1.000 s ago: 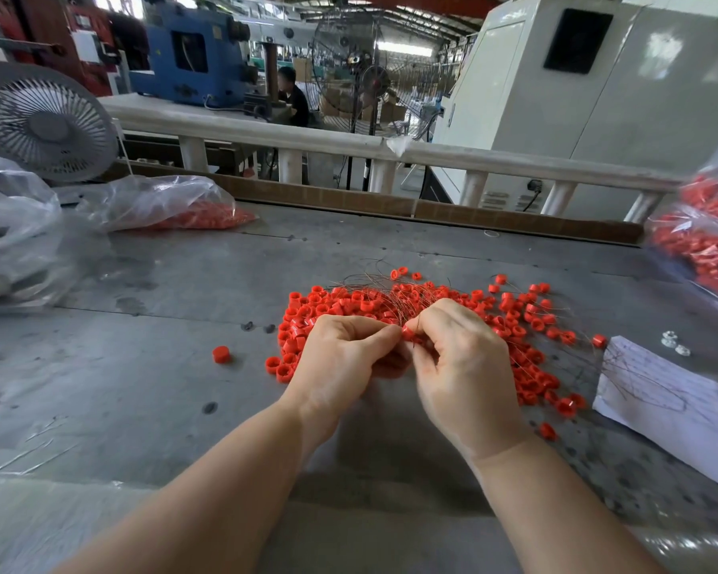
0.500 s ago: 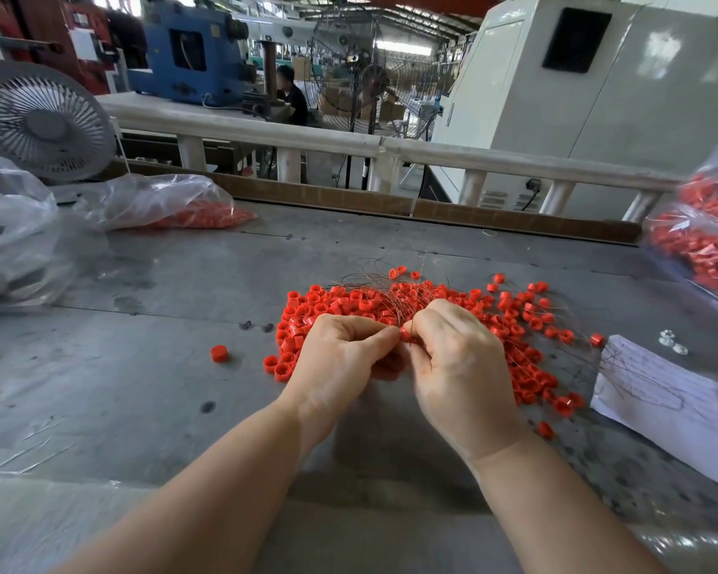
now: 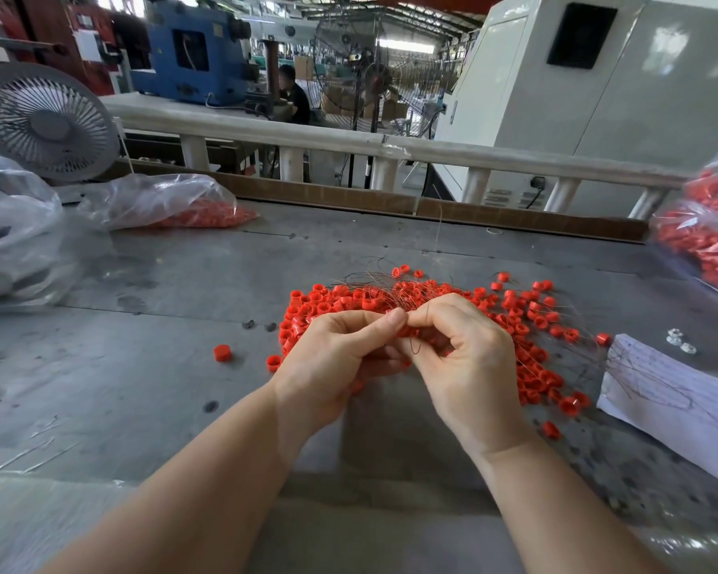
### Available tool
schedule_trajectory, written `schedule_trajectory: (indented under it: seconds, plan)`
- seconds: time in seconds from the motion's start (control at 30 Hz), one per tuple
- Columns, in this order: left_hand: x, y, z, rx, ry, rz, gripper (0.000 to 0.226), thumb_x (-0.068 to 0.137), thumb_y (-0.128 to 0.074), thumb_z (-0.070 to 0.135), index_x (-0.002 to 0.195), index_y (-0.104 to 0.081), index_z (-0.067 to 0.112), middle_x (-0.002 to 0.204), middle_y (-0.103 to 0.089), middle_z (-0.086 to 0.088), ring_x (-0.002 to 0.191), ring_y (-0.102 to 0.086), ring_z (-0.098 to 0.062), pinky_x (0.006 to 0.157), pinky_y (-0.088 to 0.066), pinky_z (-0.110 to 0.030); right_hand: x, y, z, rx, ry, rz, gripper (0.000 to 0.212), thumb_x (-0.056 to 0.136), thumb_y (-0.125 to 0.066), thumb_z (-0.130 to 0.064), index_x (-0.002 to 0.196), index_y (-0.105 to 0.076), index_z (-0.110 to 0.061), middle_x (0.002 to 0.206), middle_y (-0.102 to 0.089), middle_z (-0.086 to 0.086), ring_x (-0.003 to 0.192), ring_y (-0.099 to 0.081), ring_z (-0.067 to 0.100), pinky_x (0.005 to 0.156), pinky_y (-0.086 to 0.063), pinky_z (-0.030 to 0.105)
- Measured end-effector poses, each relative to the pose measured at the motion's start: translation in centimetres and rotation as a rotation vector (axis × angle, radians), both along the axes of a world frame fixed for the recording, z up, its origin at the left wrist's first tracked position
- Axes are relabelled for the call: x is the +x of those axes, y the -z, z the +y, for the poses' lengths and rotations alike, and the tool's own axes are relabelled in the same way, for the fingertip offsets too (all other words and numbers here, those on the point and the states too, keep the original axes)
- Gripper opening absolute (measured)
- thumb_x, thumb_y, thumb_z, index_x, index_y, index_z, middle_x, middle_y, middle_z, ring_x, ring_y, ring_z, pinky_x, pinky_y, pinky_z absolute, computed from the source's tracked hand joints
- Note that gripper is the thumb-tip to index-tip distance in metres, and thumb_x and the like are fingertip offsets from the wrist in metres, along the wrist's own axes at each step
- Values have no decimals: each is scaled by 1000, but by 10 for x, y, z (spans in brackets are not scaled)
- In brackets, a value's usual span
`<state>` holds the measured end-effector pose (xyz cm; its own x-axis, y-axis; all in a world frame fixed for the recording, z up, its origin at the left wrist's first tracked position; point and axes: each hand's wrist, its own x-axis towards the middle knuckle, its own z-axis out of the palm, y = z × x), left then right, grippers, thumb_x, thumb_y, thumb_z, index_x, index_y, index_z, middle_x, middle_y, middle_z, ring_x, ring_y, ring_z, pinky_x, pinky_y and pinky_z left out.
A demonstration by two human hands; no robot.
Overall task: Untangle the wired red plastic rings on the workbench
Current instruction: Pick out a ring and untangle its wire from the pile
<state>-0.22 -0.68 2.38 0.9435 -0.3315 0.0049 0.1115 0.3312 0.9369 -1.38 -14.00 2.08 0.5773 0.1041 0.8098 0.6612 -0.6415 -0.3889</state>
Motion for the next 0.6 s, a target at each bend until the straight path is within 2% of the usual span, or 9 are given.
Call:
schedule_trajectory:
  seconds: [0.1,0.17,0.23,0.27,0.33,0.47,0.6]
  plan:
    - [0,0,1,-31,8,24,18,70,-64,25,62,-72,11,64,-65,-7,56,-62,-9,56,-53,-17,1,1,-1,51,4,37,13,69,-75,6,76,-69,-3,74,-59,-2,67,-52,3,63,-43,13]
    - [1,0,1,-20,3,32,16,68,-65,26,66,-73,12,70,-65,-10,59,-62,-12,63,-50,-26,2,2,-1,78,-3,54,16,68,-77,6,79,-70,-4,77,-61,-3,69,-53,0,65,-42,9]
    - [2,1,1,-20,-8,37,16,67,-66,26,71,-74,12,71,-65,-11,61,-63,-15,69,-45,-30,3,2,-1,97,-8,60,18,68,-77,7,81,-71,-5,79,-63,-3,73,-57,3,67,-44,9]
    - [2,2,1,-33,-10,36,16,68,-66,24,71,-74,11,70,-65,-11,62,-63,-16,69,-48,-31,3,2,-2,110,-10,69,20,67,-77,7,82,-71,-5,80,-63,-3,75,-58,5,67,-45,9]
    - [3,3,1,-77,-4,26,14,68,-65,20,72,-75,10,70,-66,-11,65,-65,-17,68,-56,-28,2,1,-1,147,-23,120,24,68,-77,7,84,-71,-9,81,-64,-5,75,-60,5,68,-47,12]
    - [4,4,1,-111,-4,-4,16,70,-64,14,78,-76,10,76,-72,-8,68,-68,-14,71,-56,-25,2,-2,1,263,-89,265,42,71,-71,13,84,-66,-27,82,-67,-7,72,-64,3,65,-49,11]
    - [5,4,1,-144,-60,18,16,68,-64,11,80,-74,10,73,-72,-6,63,-68,-10,64,-56,-18,3,-3,0,365,-119,343,41,78,-65,13,84,-67,-27,82,-70,-9,78,-67,4,72,-50,12]
